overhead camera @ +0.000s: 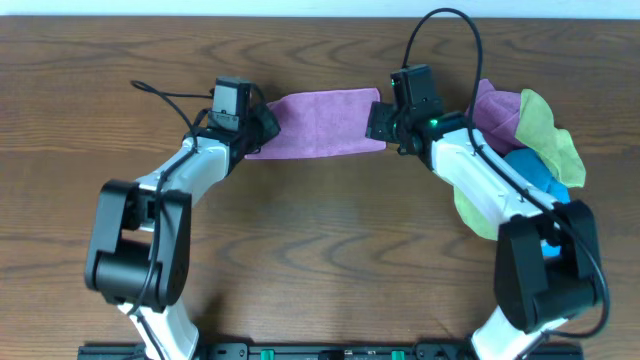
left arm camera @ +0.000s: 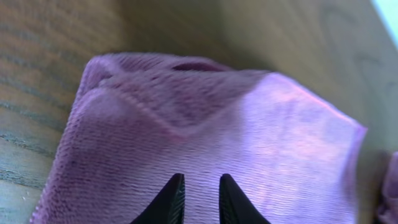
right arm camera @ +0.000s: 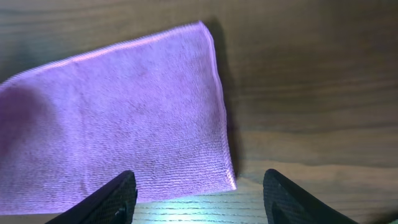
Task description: Fold the cloth
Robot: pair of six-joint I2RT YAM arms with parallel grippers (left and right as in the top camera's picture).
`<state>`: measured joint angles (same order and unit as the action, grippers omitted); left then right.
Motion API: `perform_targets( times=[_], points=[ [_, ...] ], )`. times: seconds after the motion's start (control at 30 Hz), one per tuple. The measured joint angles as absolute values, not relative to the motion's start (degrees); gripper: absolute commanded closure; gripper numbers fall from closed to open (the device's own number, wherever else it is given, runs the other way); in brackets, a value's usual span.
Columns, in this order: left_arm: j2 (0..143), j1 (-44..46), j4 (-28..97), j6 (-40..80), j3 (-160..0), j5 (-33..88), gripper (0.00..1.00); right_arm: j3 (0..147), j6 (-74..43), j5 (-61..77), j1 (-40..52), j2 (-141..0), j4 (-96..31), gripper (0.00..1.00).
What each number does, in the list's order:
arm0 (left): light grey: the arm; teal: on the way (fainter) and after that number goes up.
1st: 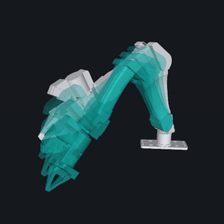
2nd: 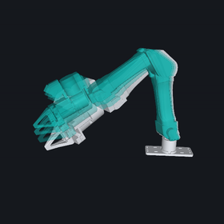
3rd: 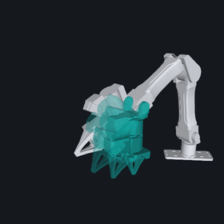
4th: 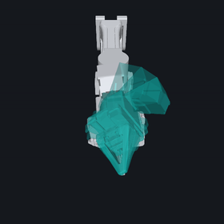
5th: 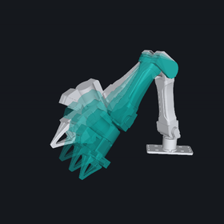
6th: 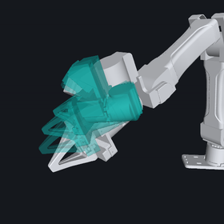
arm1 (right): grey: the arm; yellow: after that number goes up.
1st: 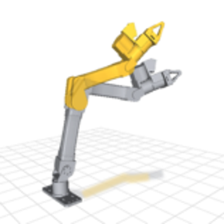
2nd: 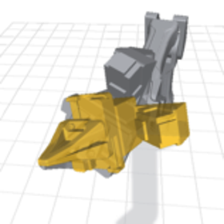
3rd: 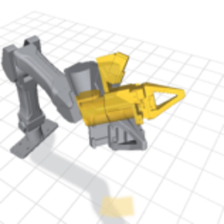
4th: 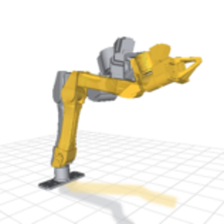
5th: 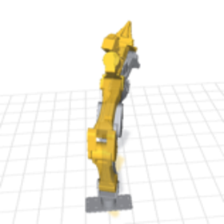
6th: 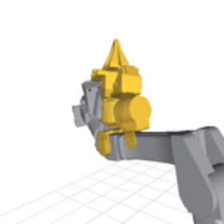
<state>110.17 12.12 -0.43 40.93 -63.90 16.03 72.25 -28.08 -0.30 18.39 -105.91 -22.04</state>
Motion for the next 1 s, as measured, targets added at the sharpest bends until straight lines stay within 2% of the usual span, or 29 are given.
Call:
perform_targets(
  times=[0.33,0.53,0.57,0.6,0.67,0.7,0.73,1.0],
  points=[
    [114.5,12.1,0.4,40.9,-63.9,15.9,0.9,72.2,-32.6,1.9,17.8,-113.6,-20.6,0.3],
    [114.4,12.1,3.2,40.4,-64.6,15.9,0.93,72.2,-34.1,5.1,17.8,-116.3,-15.0,0.34],
    [114.4,12.1,3.4,40.3,-64.7,15.9,0.93,72.2,-34.5,6.1,17.8,-116.8,-13.4,0.37],
    [114.4,12.1,3.6,40.2,-64.7,15.9,0.94,72.2,-35.0,6.9,17.8,-117.3,-11.9,0.46],
    [114.4,12.1,3.9,40.2,-64.8,15.9,0.94,72.2,-35.4,7.7,17.8,-118.0,-10.3,0.73],
    [114.4,12.1,3.9,40.2,-64.8,15.9,0.94,72.2,-35.7,8.2,17.8,-118.5,-9.4,0.93],
    [114.3,12.1,4.0,40.2,-64.8,15.9,0.94,72.2,-35.7,8.7,17.8,-118.7,-9.0,0.99],
    [114.3,12.1,4.1,40.2,-64.8,16.2,0.94,72.2,-35.5,12.4,17.9,-118.3,-4.0,0.99]
  ],
)
